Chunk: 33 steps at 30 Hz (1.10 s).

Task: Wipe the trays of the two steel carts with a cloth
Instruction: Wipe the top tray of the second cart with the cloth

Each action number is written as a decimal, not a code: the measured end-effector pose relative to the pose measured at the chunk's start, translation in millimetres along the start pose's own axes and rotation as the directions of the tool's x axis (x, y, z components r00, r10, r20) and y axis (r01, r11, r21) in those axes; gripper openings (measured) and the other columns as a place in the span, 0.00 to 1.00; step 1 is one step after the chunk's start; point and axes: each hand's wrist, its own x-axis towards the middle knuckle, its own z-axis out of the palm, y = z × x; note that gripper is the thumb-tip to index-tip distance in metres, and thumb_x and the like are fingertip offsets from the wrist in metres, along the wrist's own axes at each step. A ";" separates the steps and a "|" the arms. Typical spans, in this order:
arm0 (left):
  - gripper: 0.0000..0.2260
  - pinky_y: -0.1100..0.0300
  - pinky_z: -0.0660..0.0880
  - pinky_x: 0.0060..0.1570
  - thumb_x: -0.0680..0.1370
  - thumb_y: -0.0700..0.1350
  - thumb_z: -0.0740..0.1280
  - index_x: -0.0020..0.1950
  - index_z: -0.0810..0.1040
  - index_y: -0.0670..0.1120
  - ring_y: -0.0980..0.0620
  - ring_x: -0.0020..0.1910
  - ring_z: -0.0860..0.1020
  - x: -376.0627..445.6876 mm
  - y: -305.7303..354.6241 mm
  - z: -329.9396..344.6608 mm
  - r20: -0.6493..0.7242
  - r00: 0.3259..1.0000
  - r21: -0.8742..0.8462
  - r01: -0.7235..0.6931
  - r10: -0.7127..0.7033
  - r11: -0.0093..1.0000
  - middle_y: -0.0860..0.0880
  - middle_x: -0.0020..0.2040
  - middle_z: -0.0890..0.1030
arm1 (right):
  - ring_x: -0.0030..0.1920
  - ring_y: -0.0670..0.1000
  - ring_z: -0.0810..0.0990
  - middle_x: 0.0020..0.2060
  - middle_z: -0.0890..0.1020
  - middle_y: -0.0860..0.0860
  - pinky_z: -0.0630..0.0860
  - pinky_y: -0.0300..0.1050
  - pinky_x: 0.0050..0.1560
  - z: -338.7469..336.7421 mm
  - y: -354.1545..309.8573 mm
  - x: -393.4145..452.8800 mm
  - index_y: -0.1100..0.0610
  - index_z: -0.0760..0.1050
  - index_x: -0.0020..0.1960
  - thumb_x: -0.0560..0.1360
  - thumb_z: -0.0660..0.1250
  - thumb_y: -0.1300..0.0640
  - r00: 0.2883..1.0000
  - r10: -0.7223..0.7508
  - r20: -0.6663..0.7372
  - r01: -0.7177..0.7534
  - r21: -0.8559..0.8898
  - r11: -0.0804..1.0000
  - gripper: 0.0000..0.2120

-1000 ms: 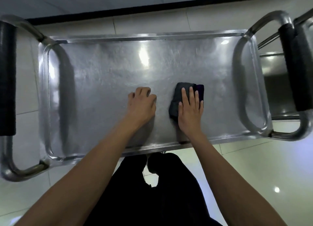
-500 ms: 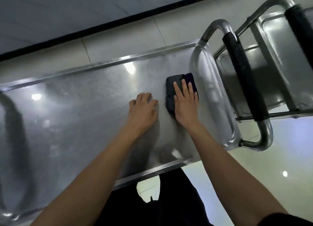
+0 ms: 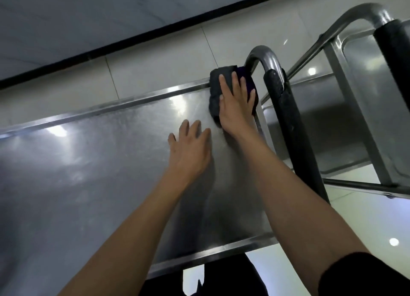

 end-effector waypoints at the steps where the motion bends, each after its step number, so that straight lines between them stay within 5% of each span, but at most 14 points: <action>1: 0.17 0.34 0.68 0.62 0.82 0.53 0.56 0.69 0.69 0.53 0.39 0.75 0.59 -2.9 -1.4 2.4 0.012 1.000 0.014 0.002 -0.002 1.000 0.47 0.74 0.64 | 0.80 0.54 0.41 0.81 0.45 0.50 0.39 0.62 0.77 0.0 -2.6 5.0 0.44 0.47 0.81 0.85 0.48 0.52 1.000 0.006 0.005 -0.006 0.011 1.000 0.26; 12: 0.30 0.31 0.57 0.71 0.80 0.57 0.62 0.79 0.53 0.57 0.38 0.80 0.41 -19.9 -17.5 15.1 0.130 0.991 0.008 -0.040 0.039 0.999 0.46 0.81 0.46 | 0.80 0.54 0.44 0.81 0.50 0.49 0.41 0.60 0.78 3.0 4.1 -28.8 0.42 0.50 0.80 0.85 0.48 0.50 1.000 0.002 0.011 -0.002 -0.047 0.999 0.25; 20: 0.25 0.28 0.55 0.70 0.81 0.48 0.62 0.78 0.59 0.53 0.38 0.79 0.47 -34.1 -6.4 26.5 0.071 0.994 0.007 -0.084 0.083 0.996 0.43 0.81 0.51 | 0.80 0.52 0.42 0.81 0.48 0.48 0.40 0.58 0.79 17.8 36.4 -172.8 0.43 0.49 0.81 0.84 0.46 0.50 0.994 0.113 -0.006 -0.113 -0.039 0.993 0.25; 24: 0.27 0.28 0.50 0.72 0.82 0.57 0.61 0.79 0.57 0.54 0.39 0.80 0.44 -49.0 -2.5 35.2 0.108 0.980 0.028 -0.168 0.165 0.985 0.45 0.82 0.48 | 0.80 0.53 0.40 0.81 0.46 0.49 0.41 0.57 0.79 25.8 45.6 -237.2 0.43 0.47 0.81 0.85 0.45 0.50 0.982 0.187 -0.012 -0.187 -0.051 0.981 0.25; 33: 0.26 0.25 0.49 0.70 0.81 0.59 0.60 0.77 0.58 0.55 0.40 0.80 0.43 -53.2 -4.6 35.0 0.063 0.980 0.001 -0.192 0.191 0.981 0.47 0.82 0.49 | 0.81 0.53 0.45 0.81 0.51 0.50 0.45 0.58 0.79 35.0 44.7 -344.8 0.45 0.51 0.81 0.84 0.42 0.49 0.945 0.325 -0.030 -0.326 -0.073 0.943 0.25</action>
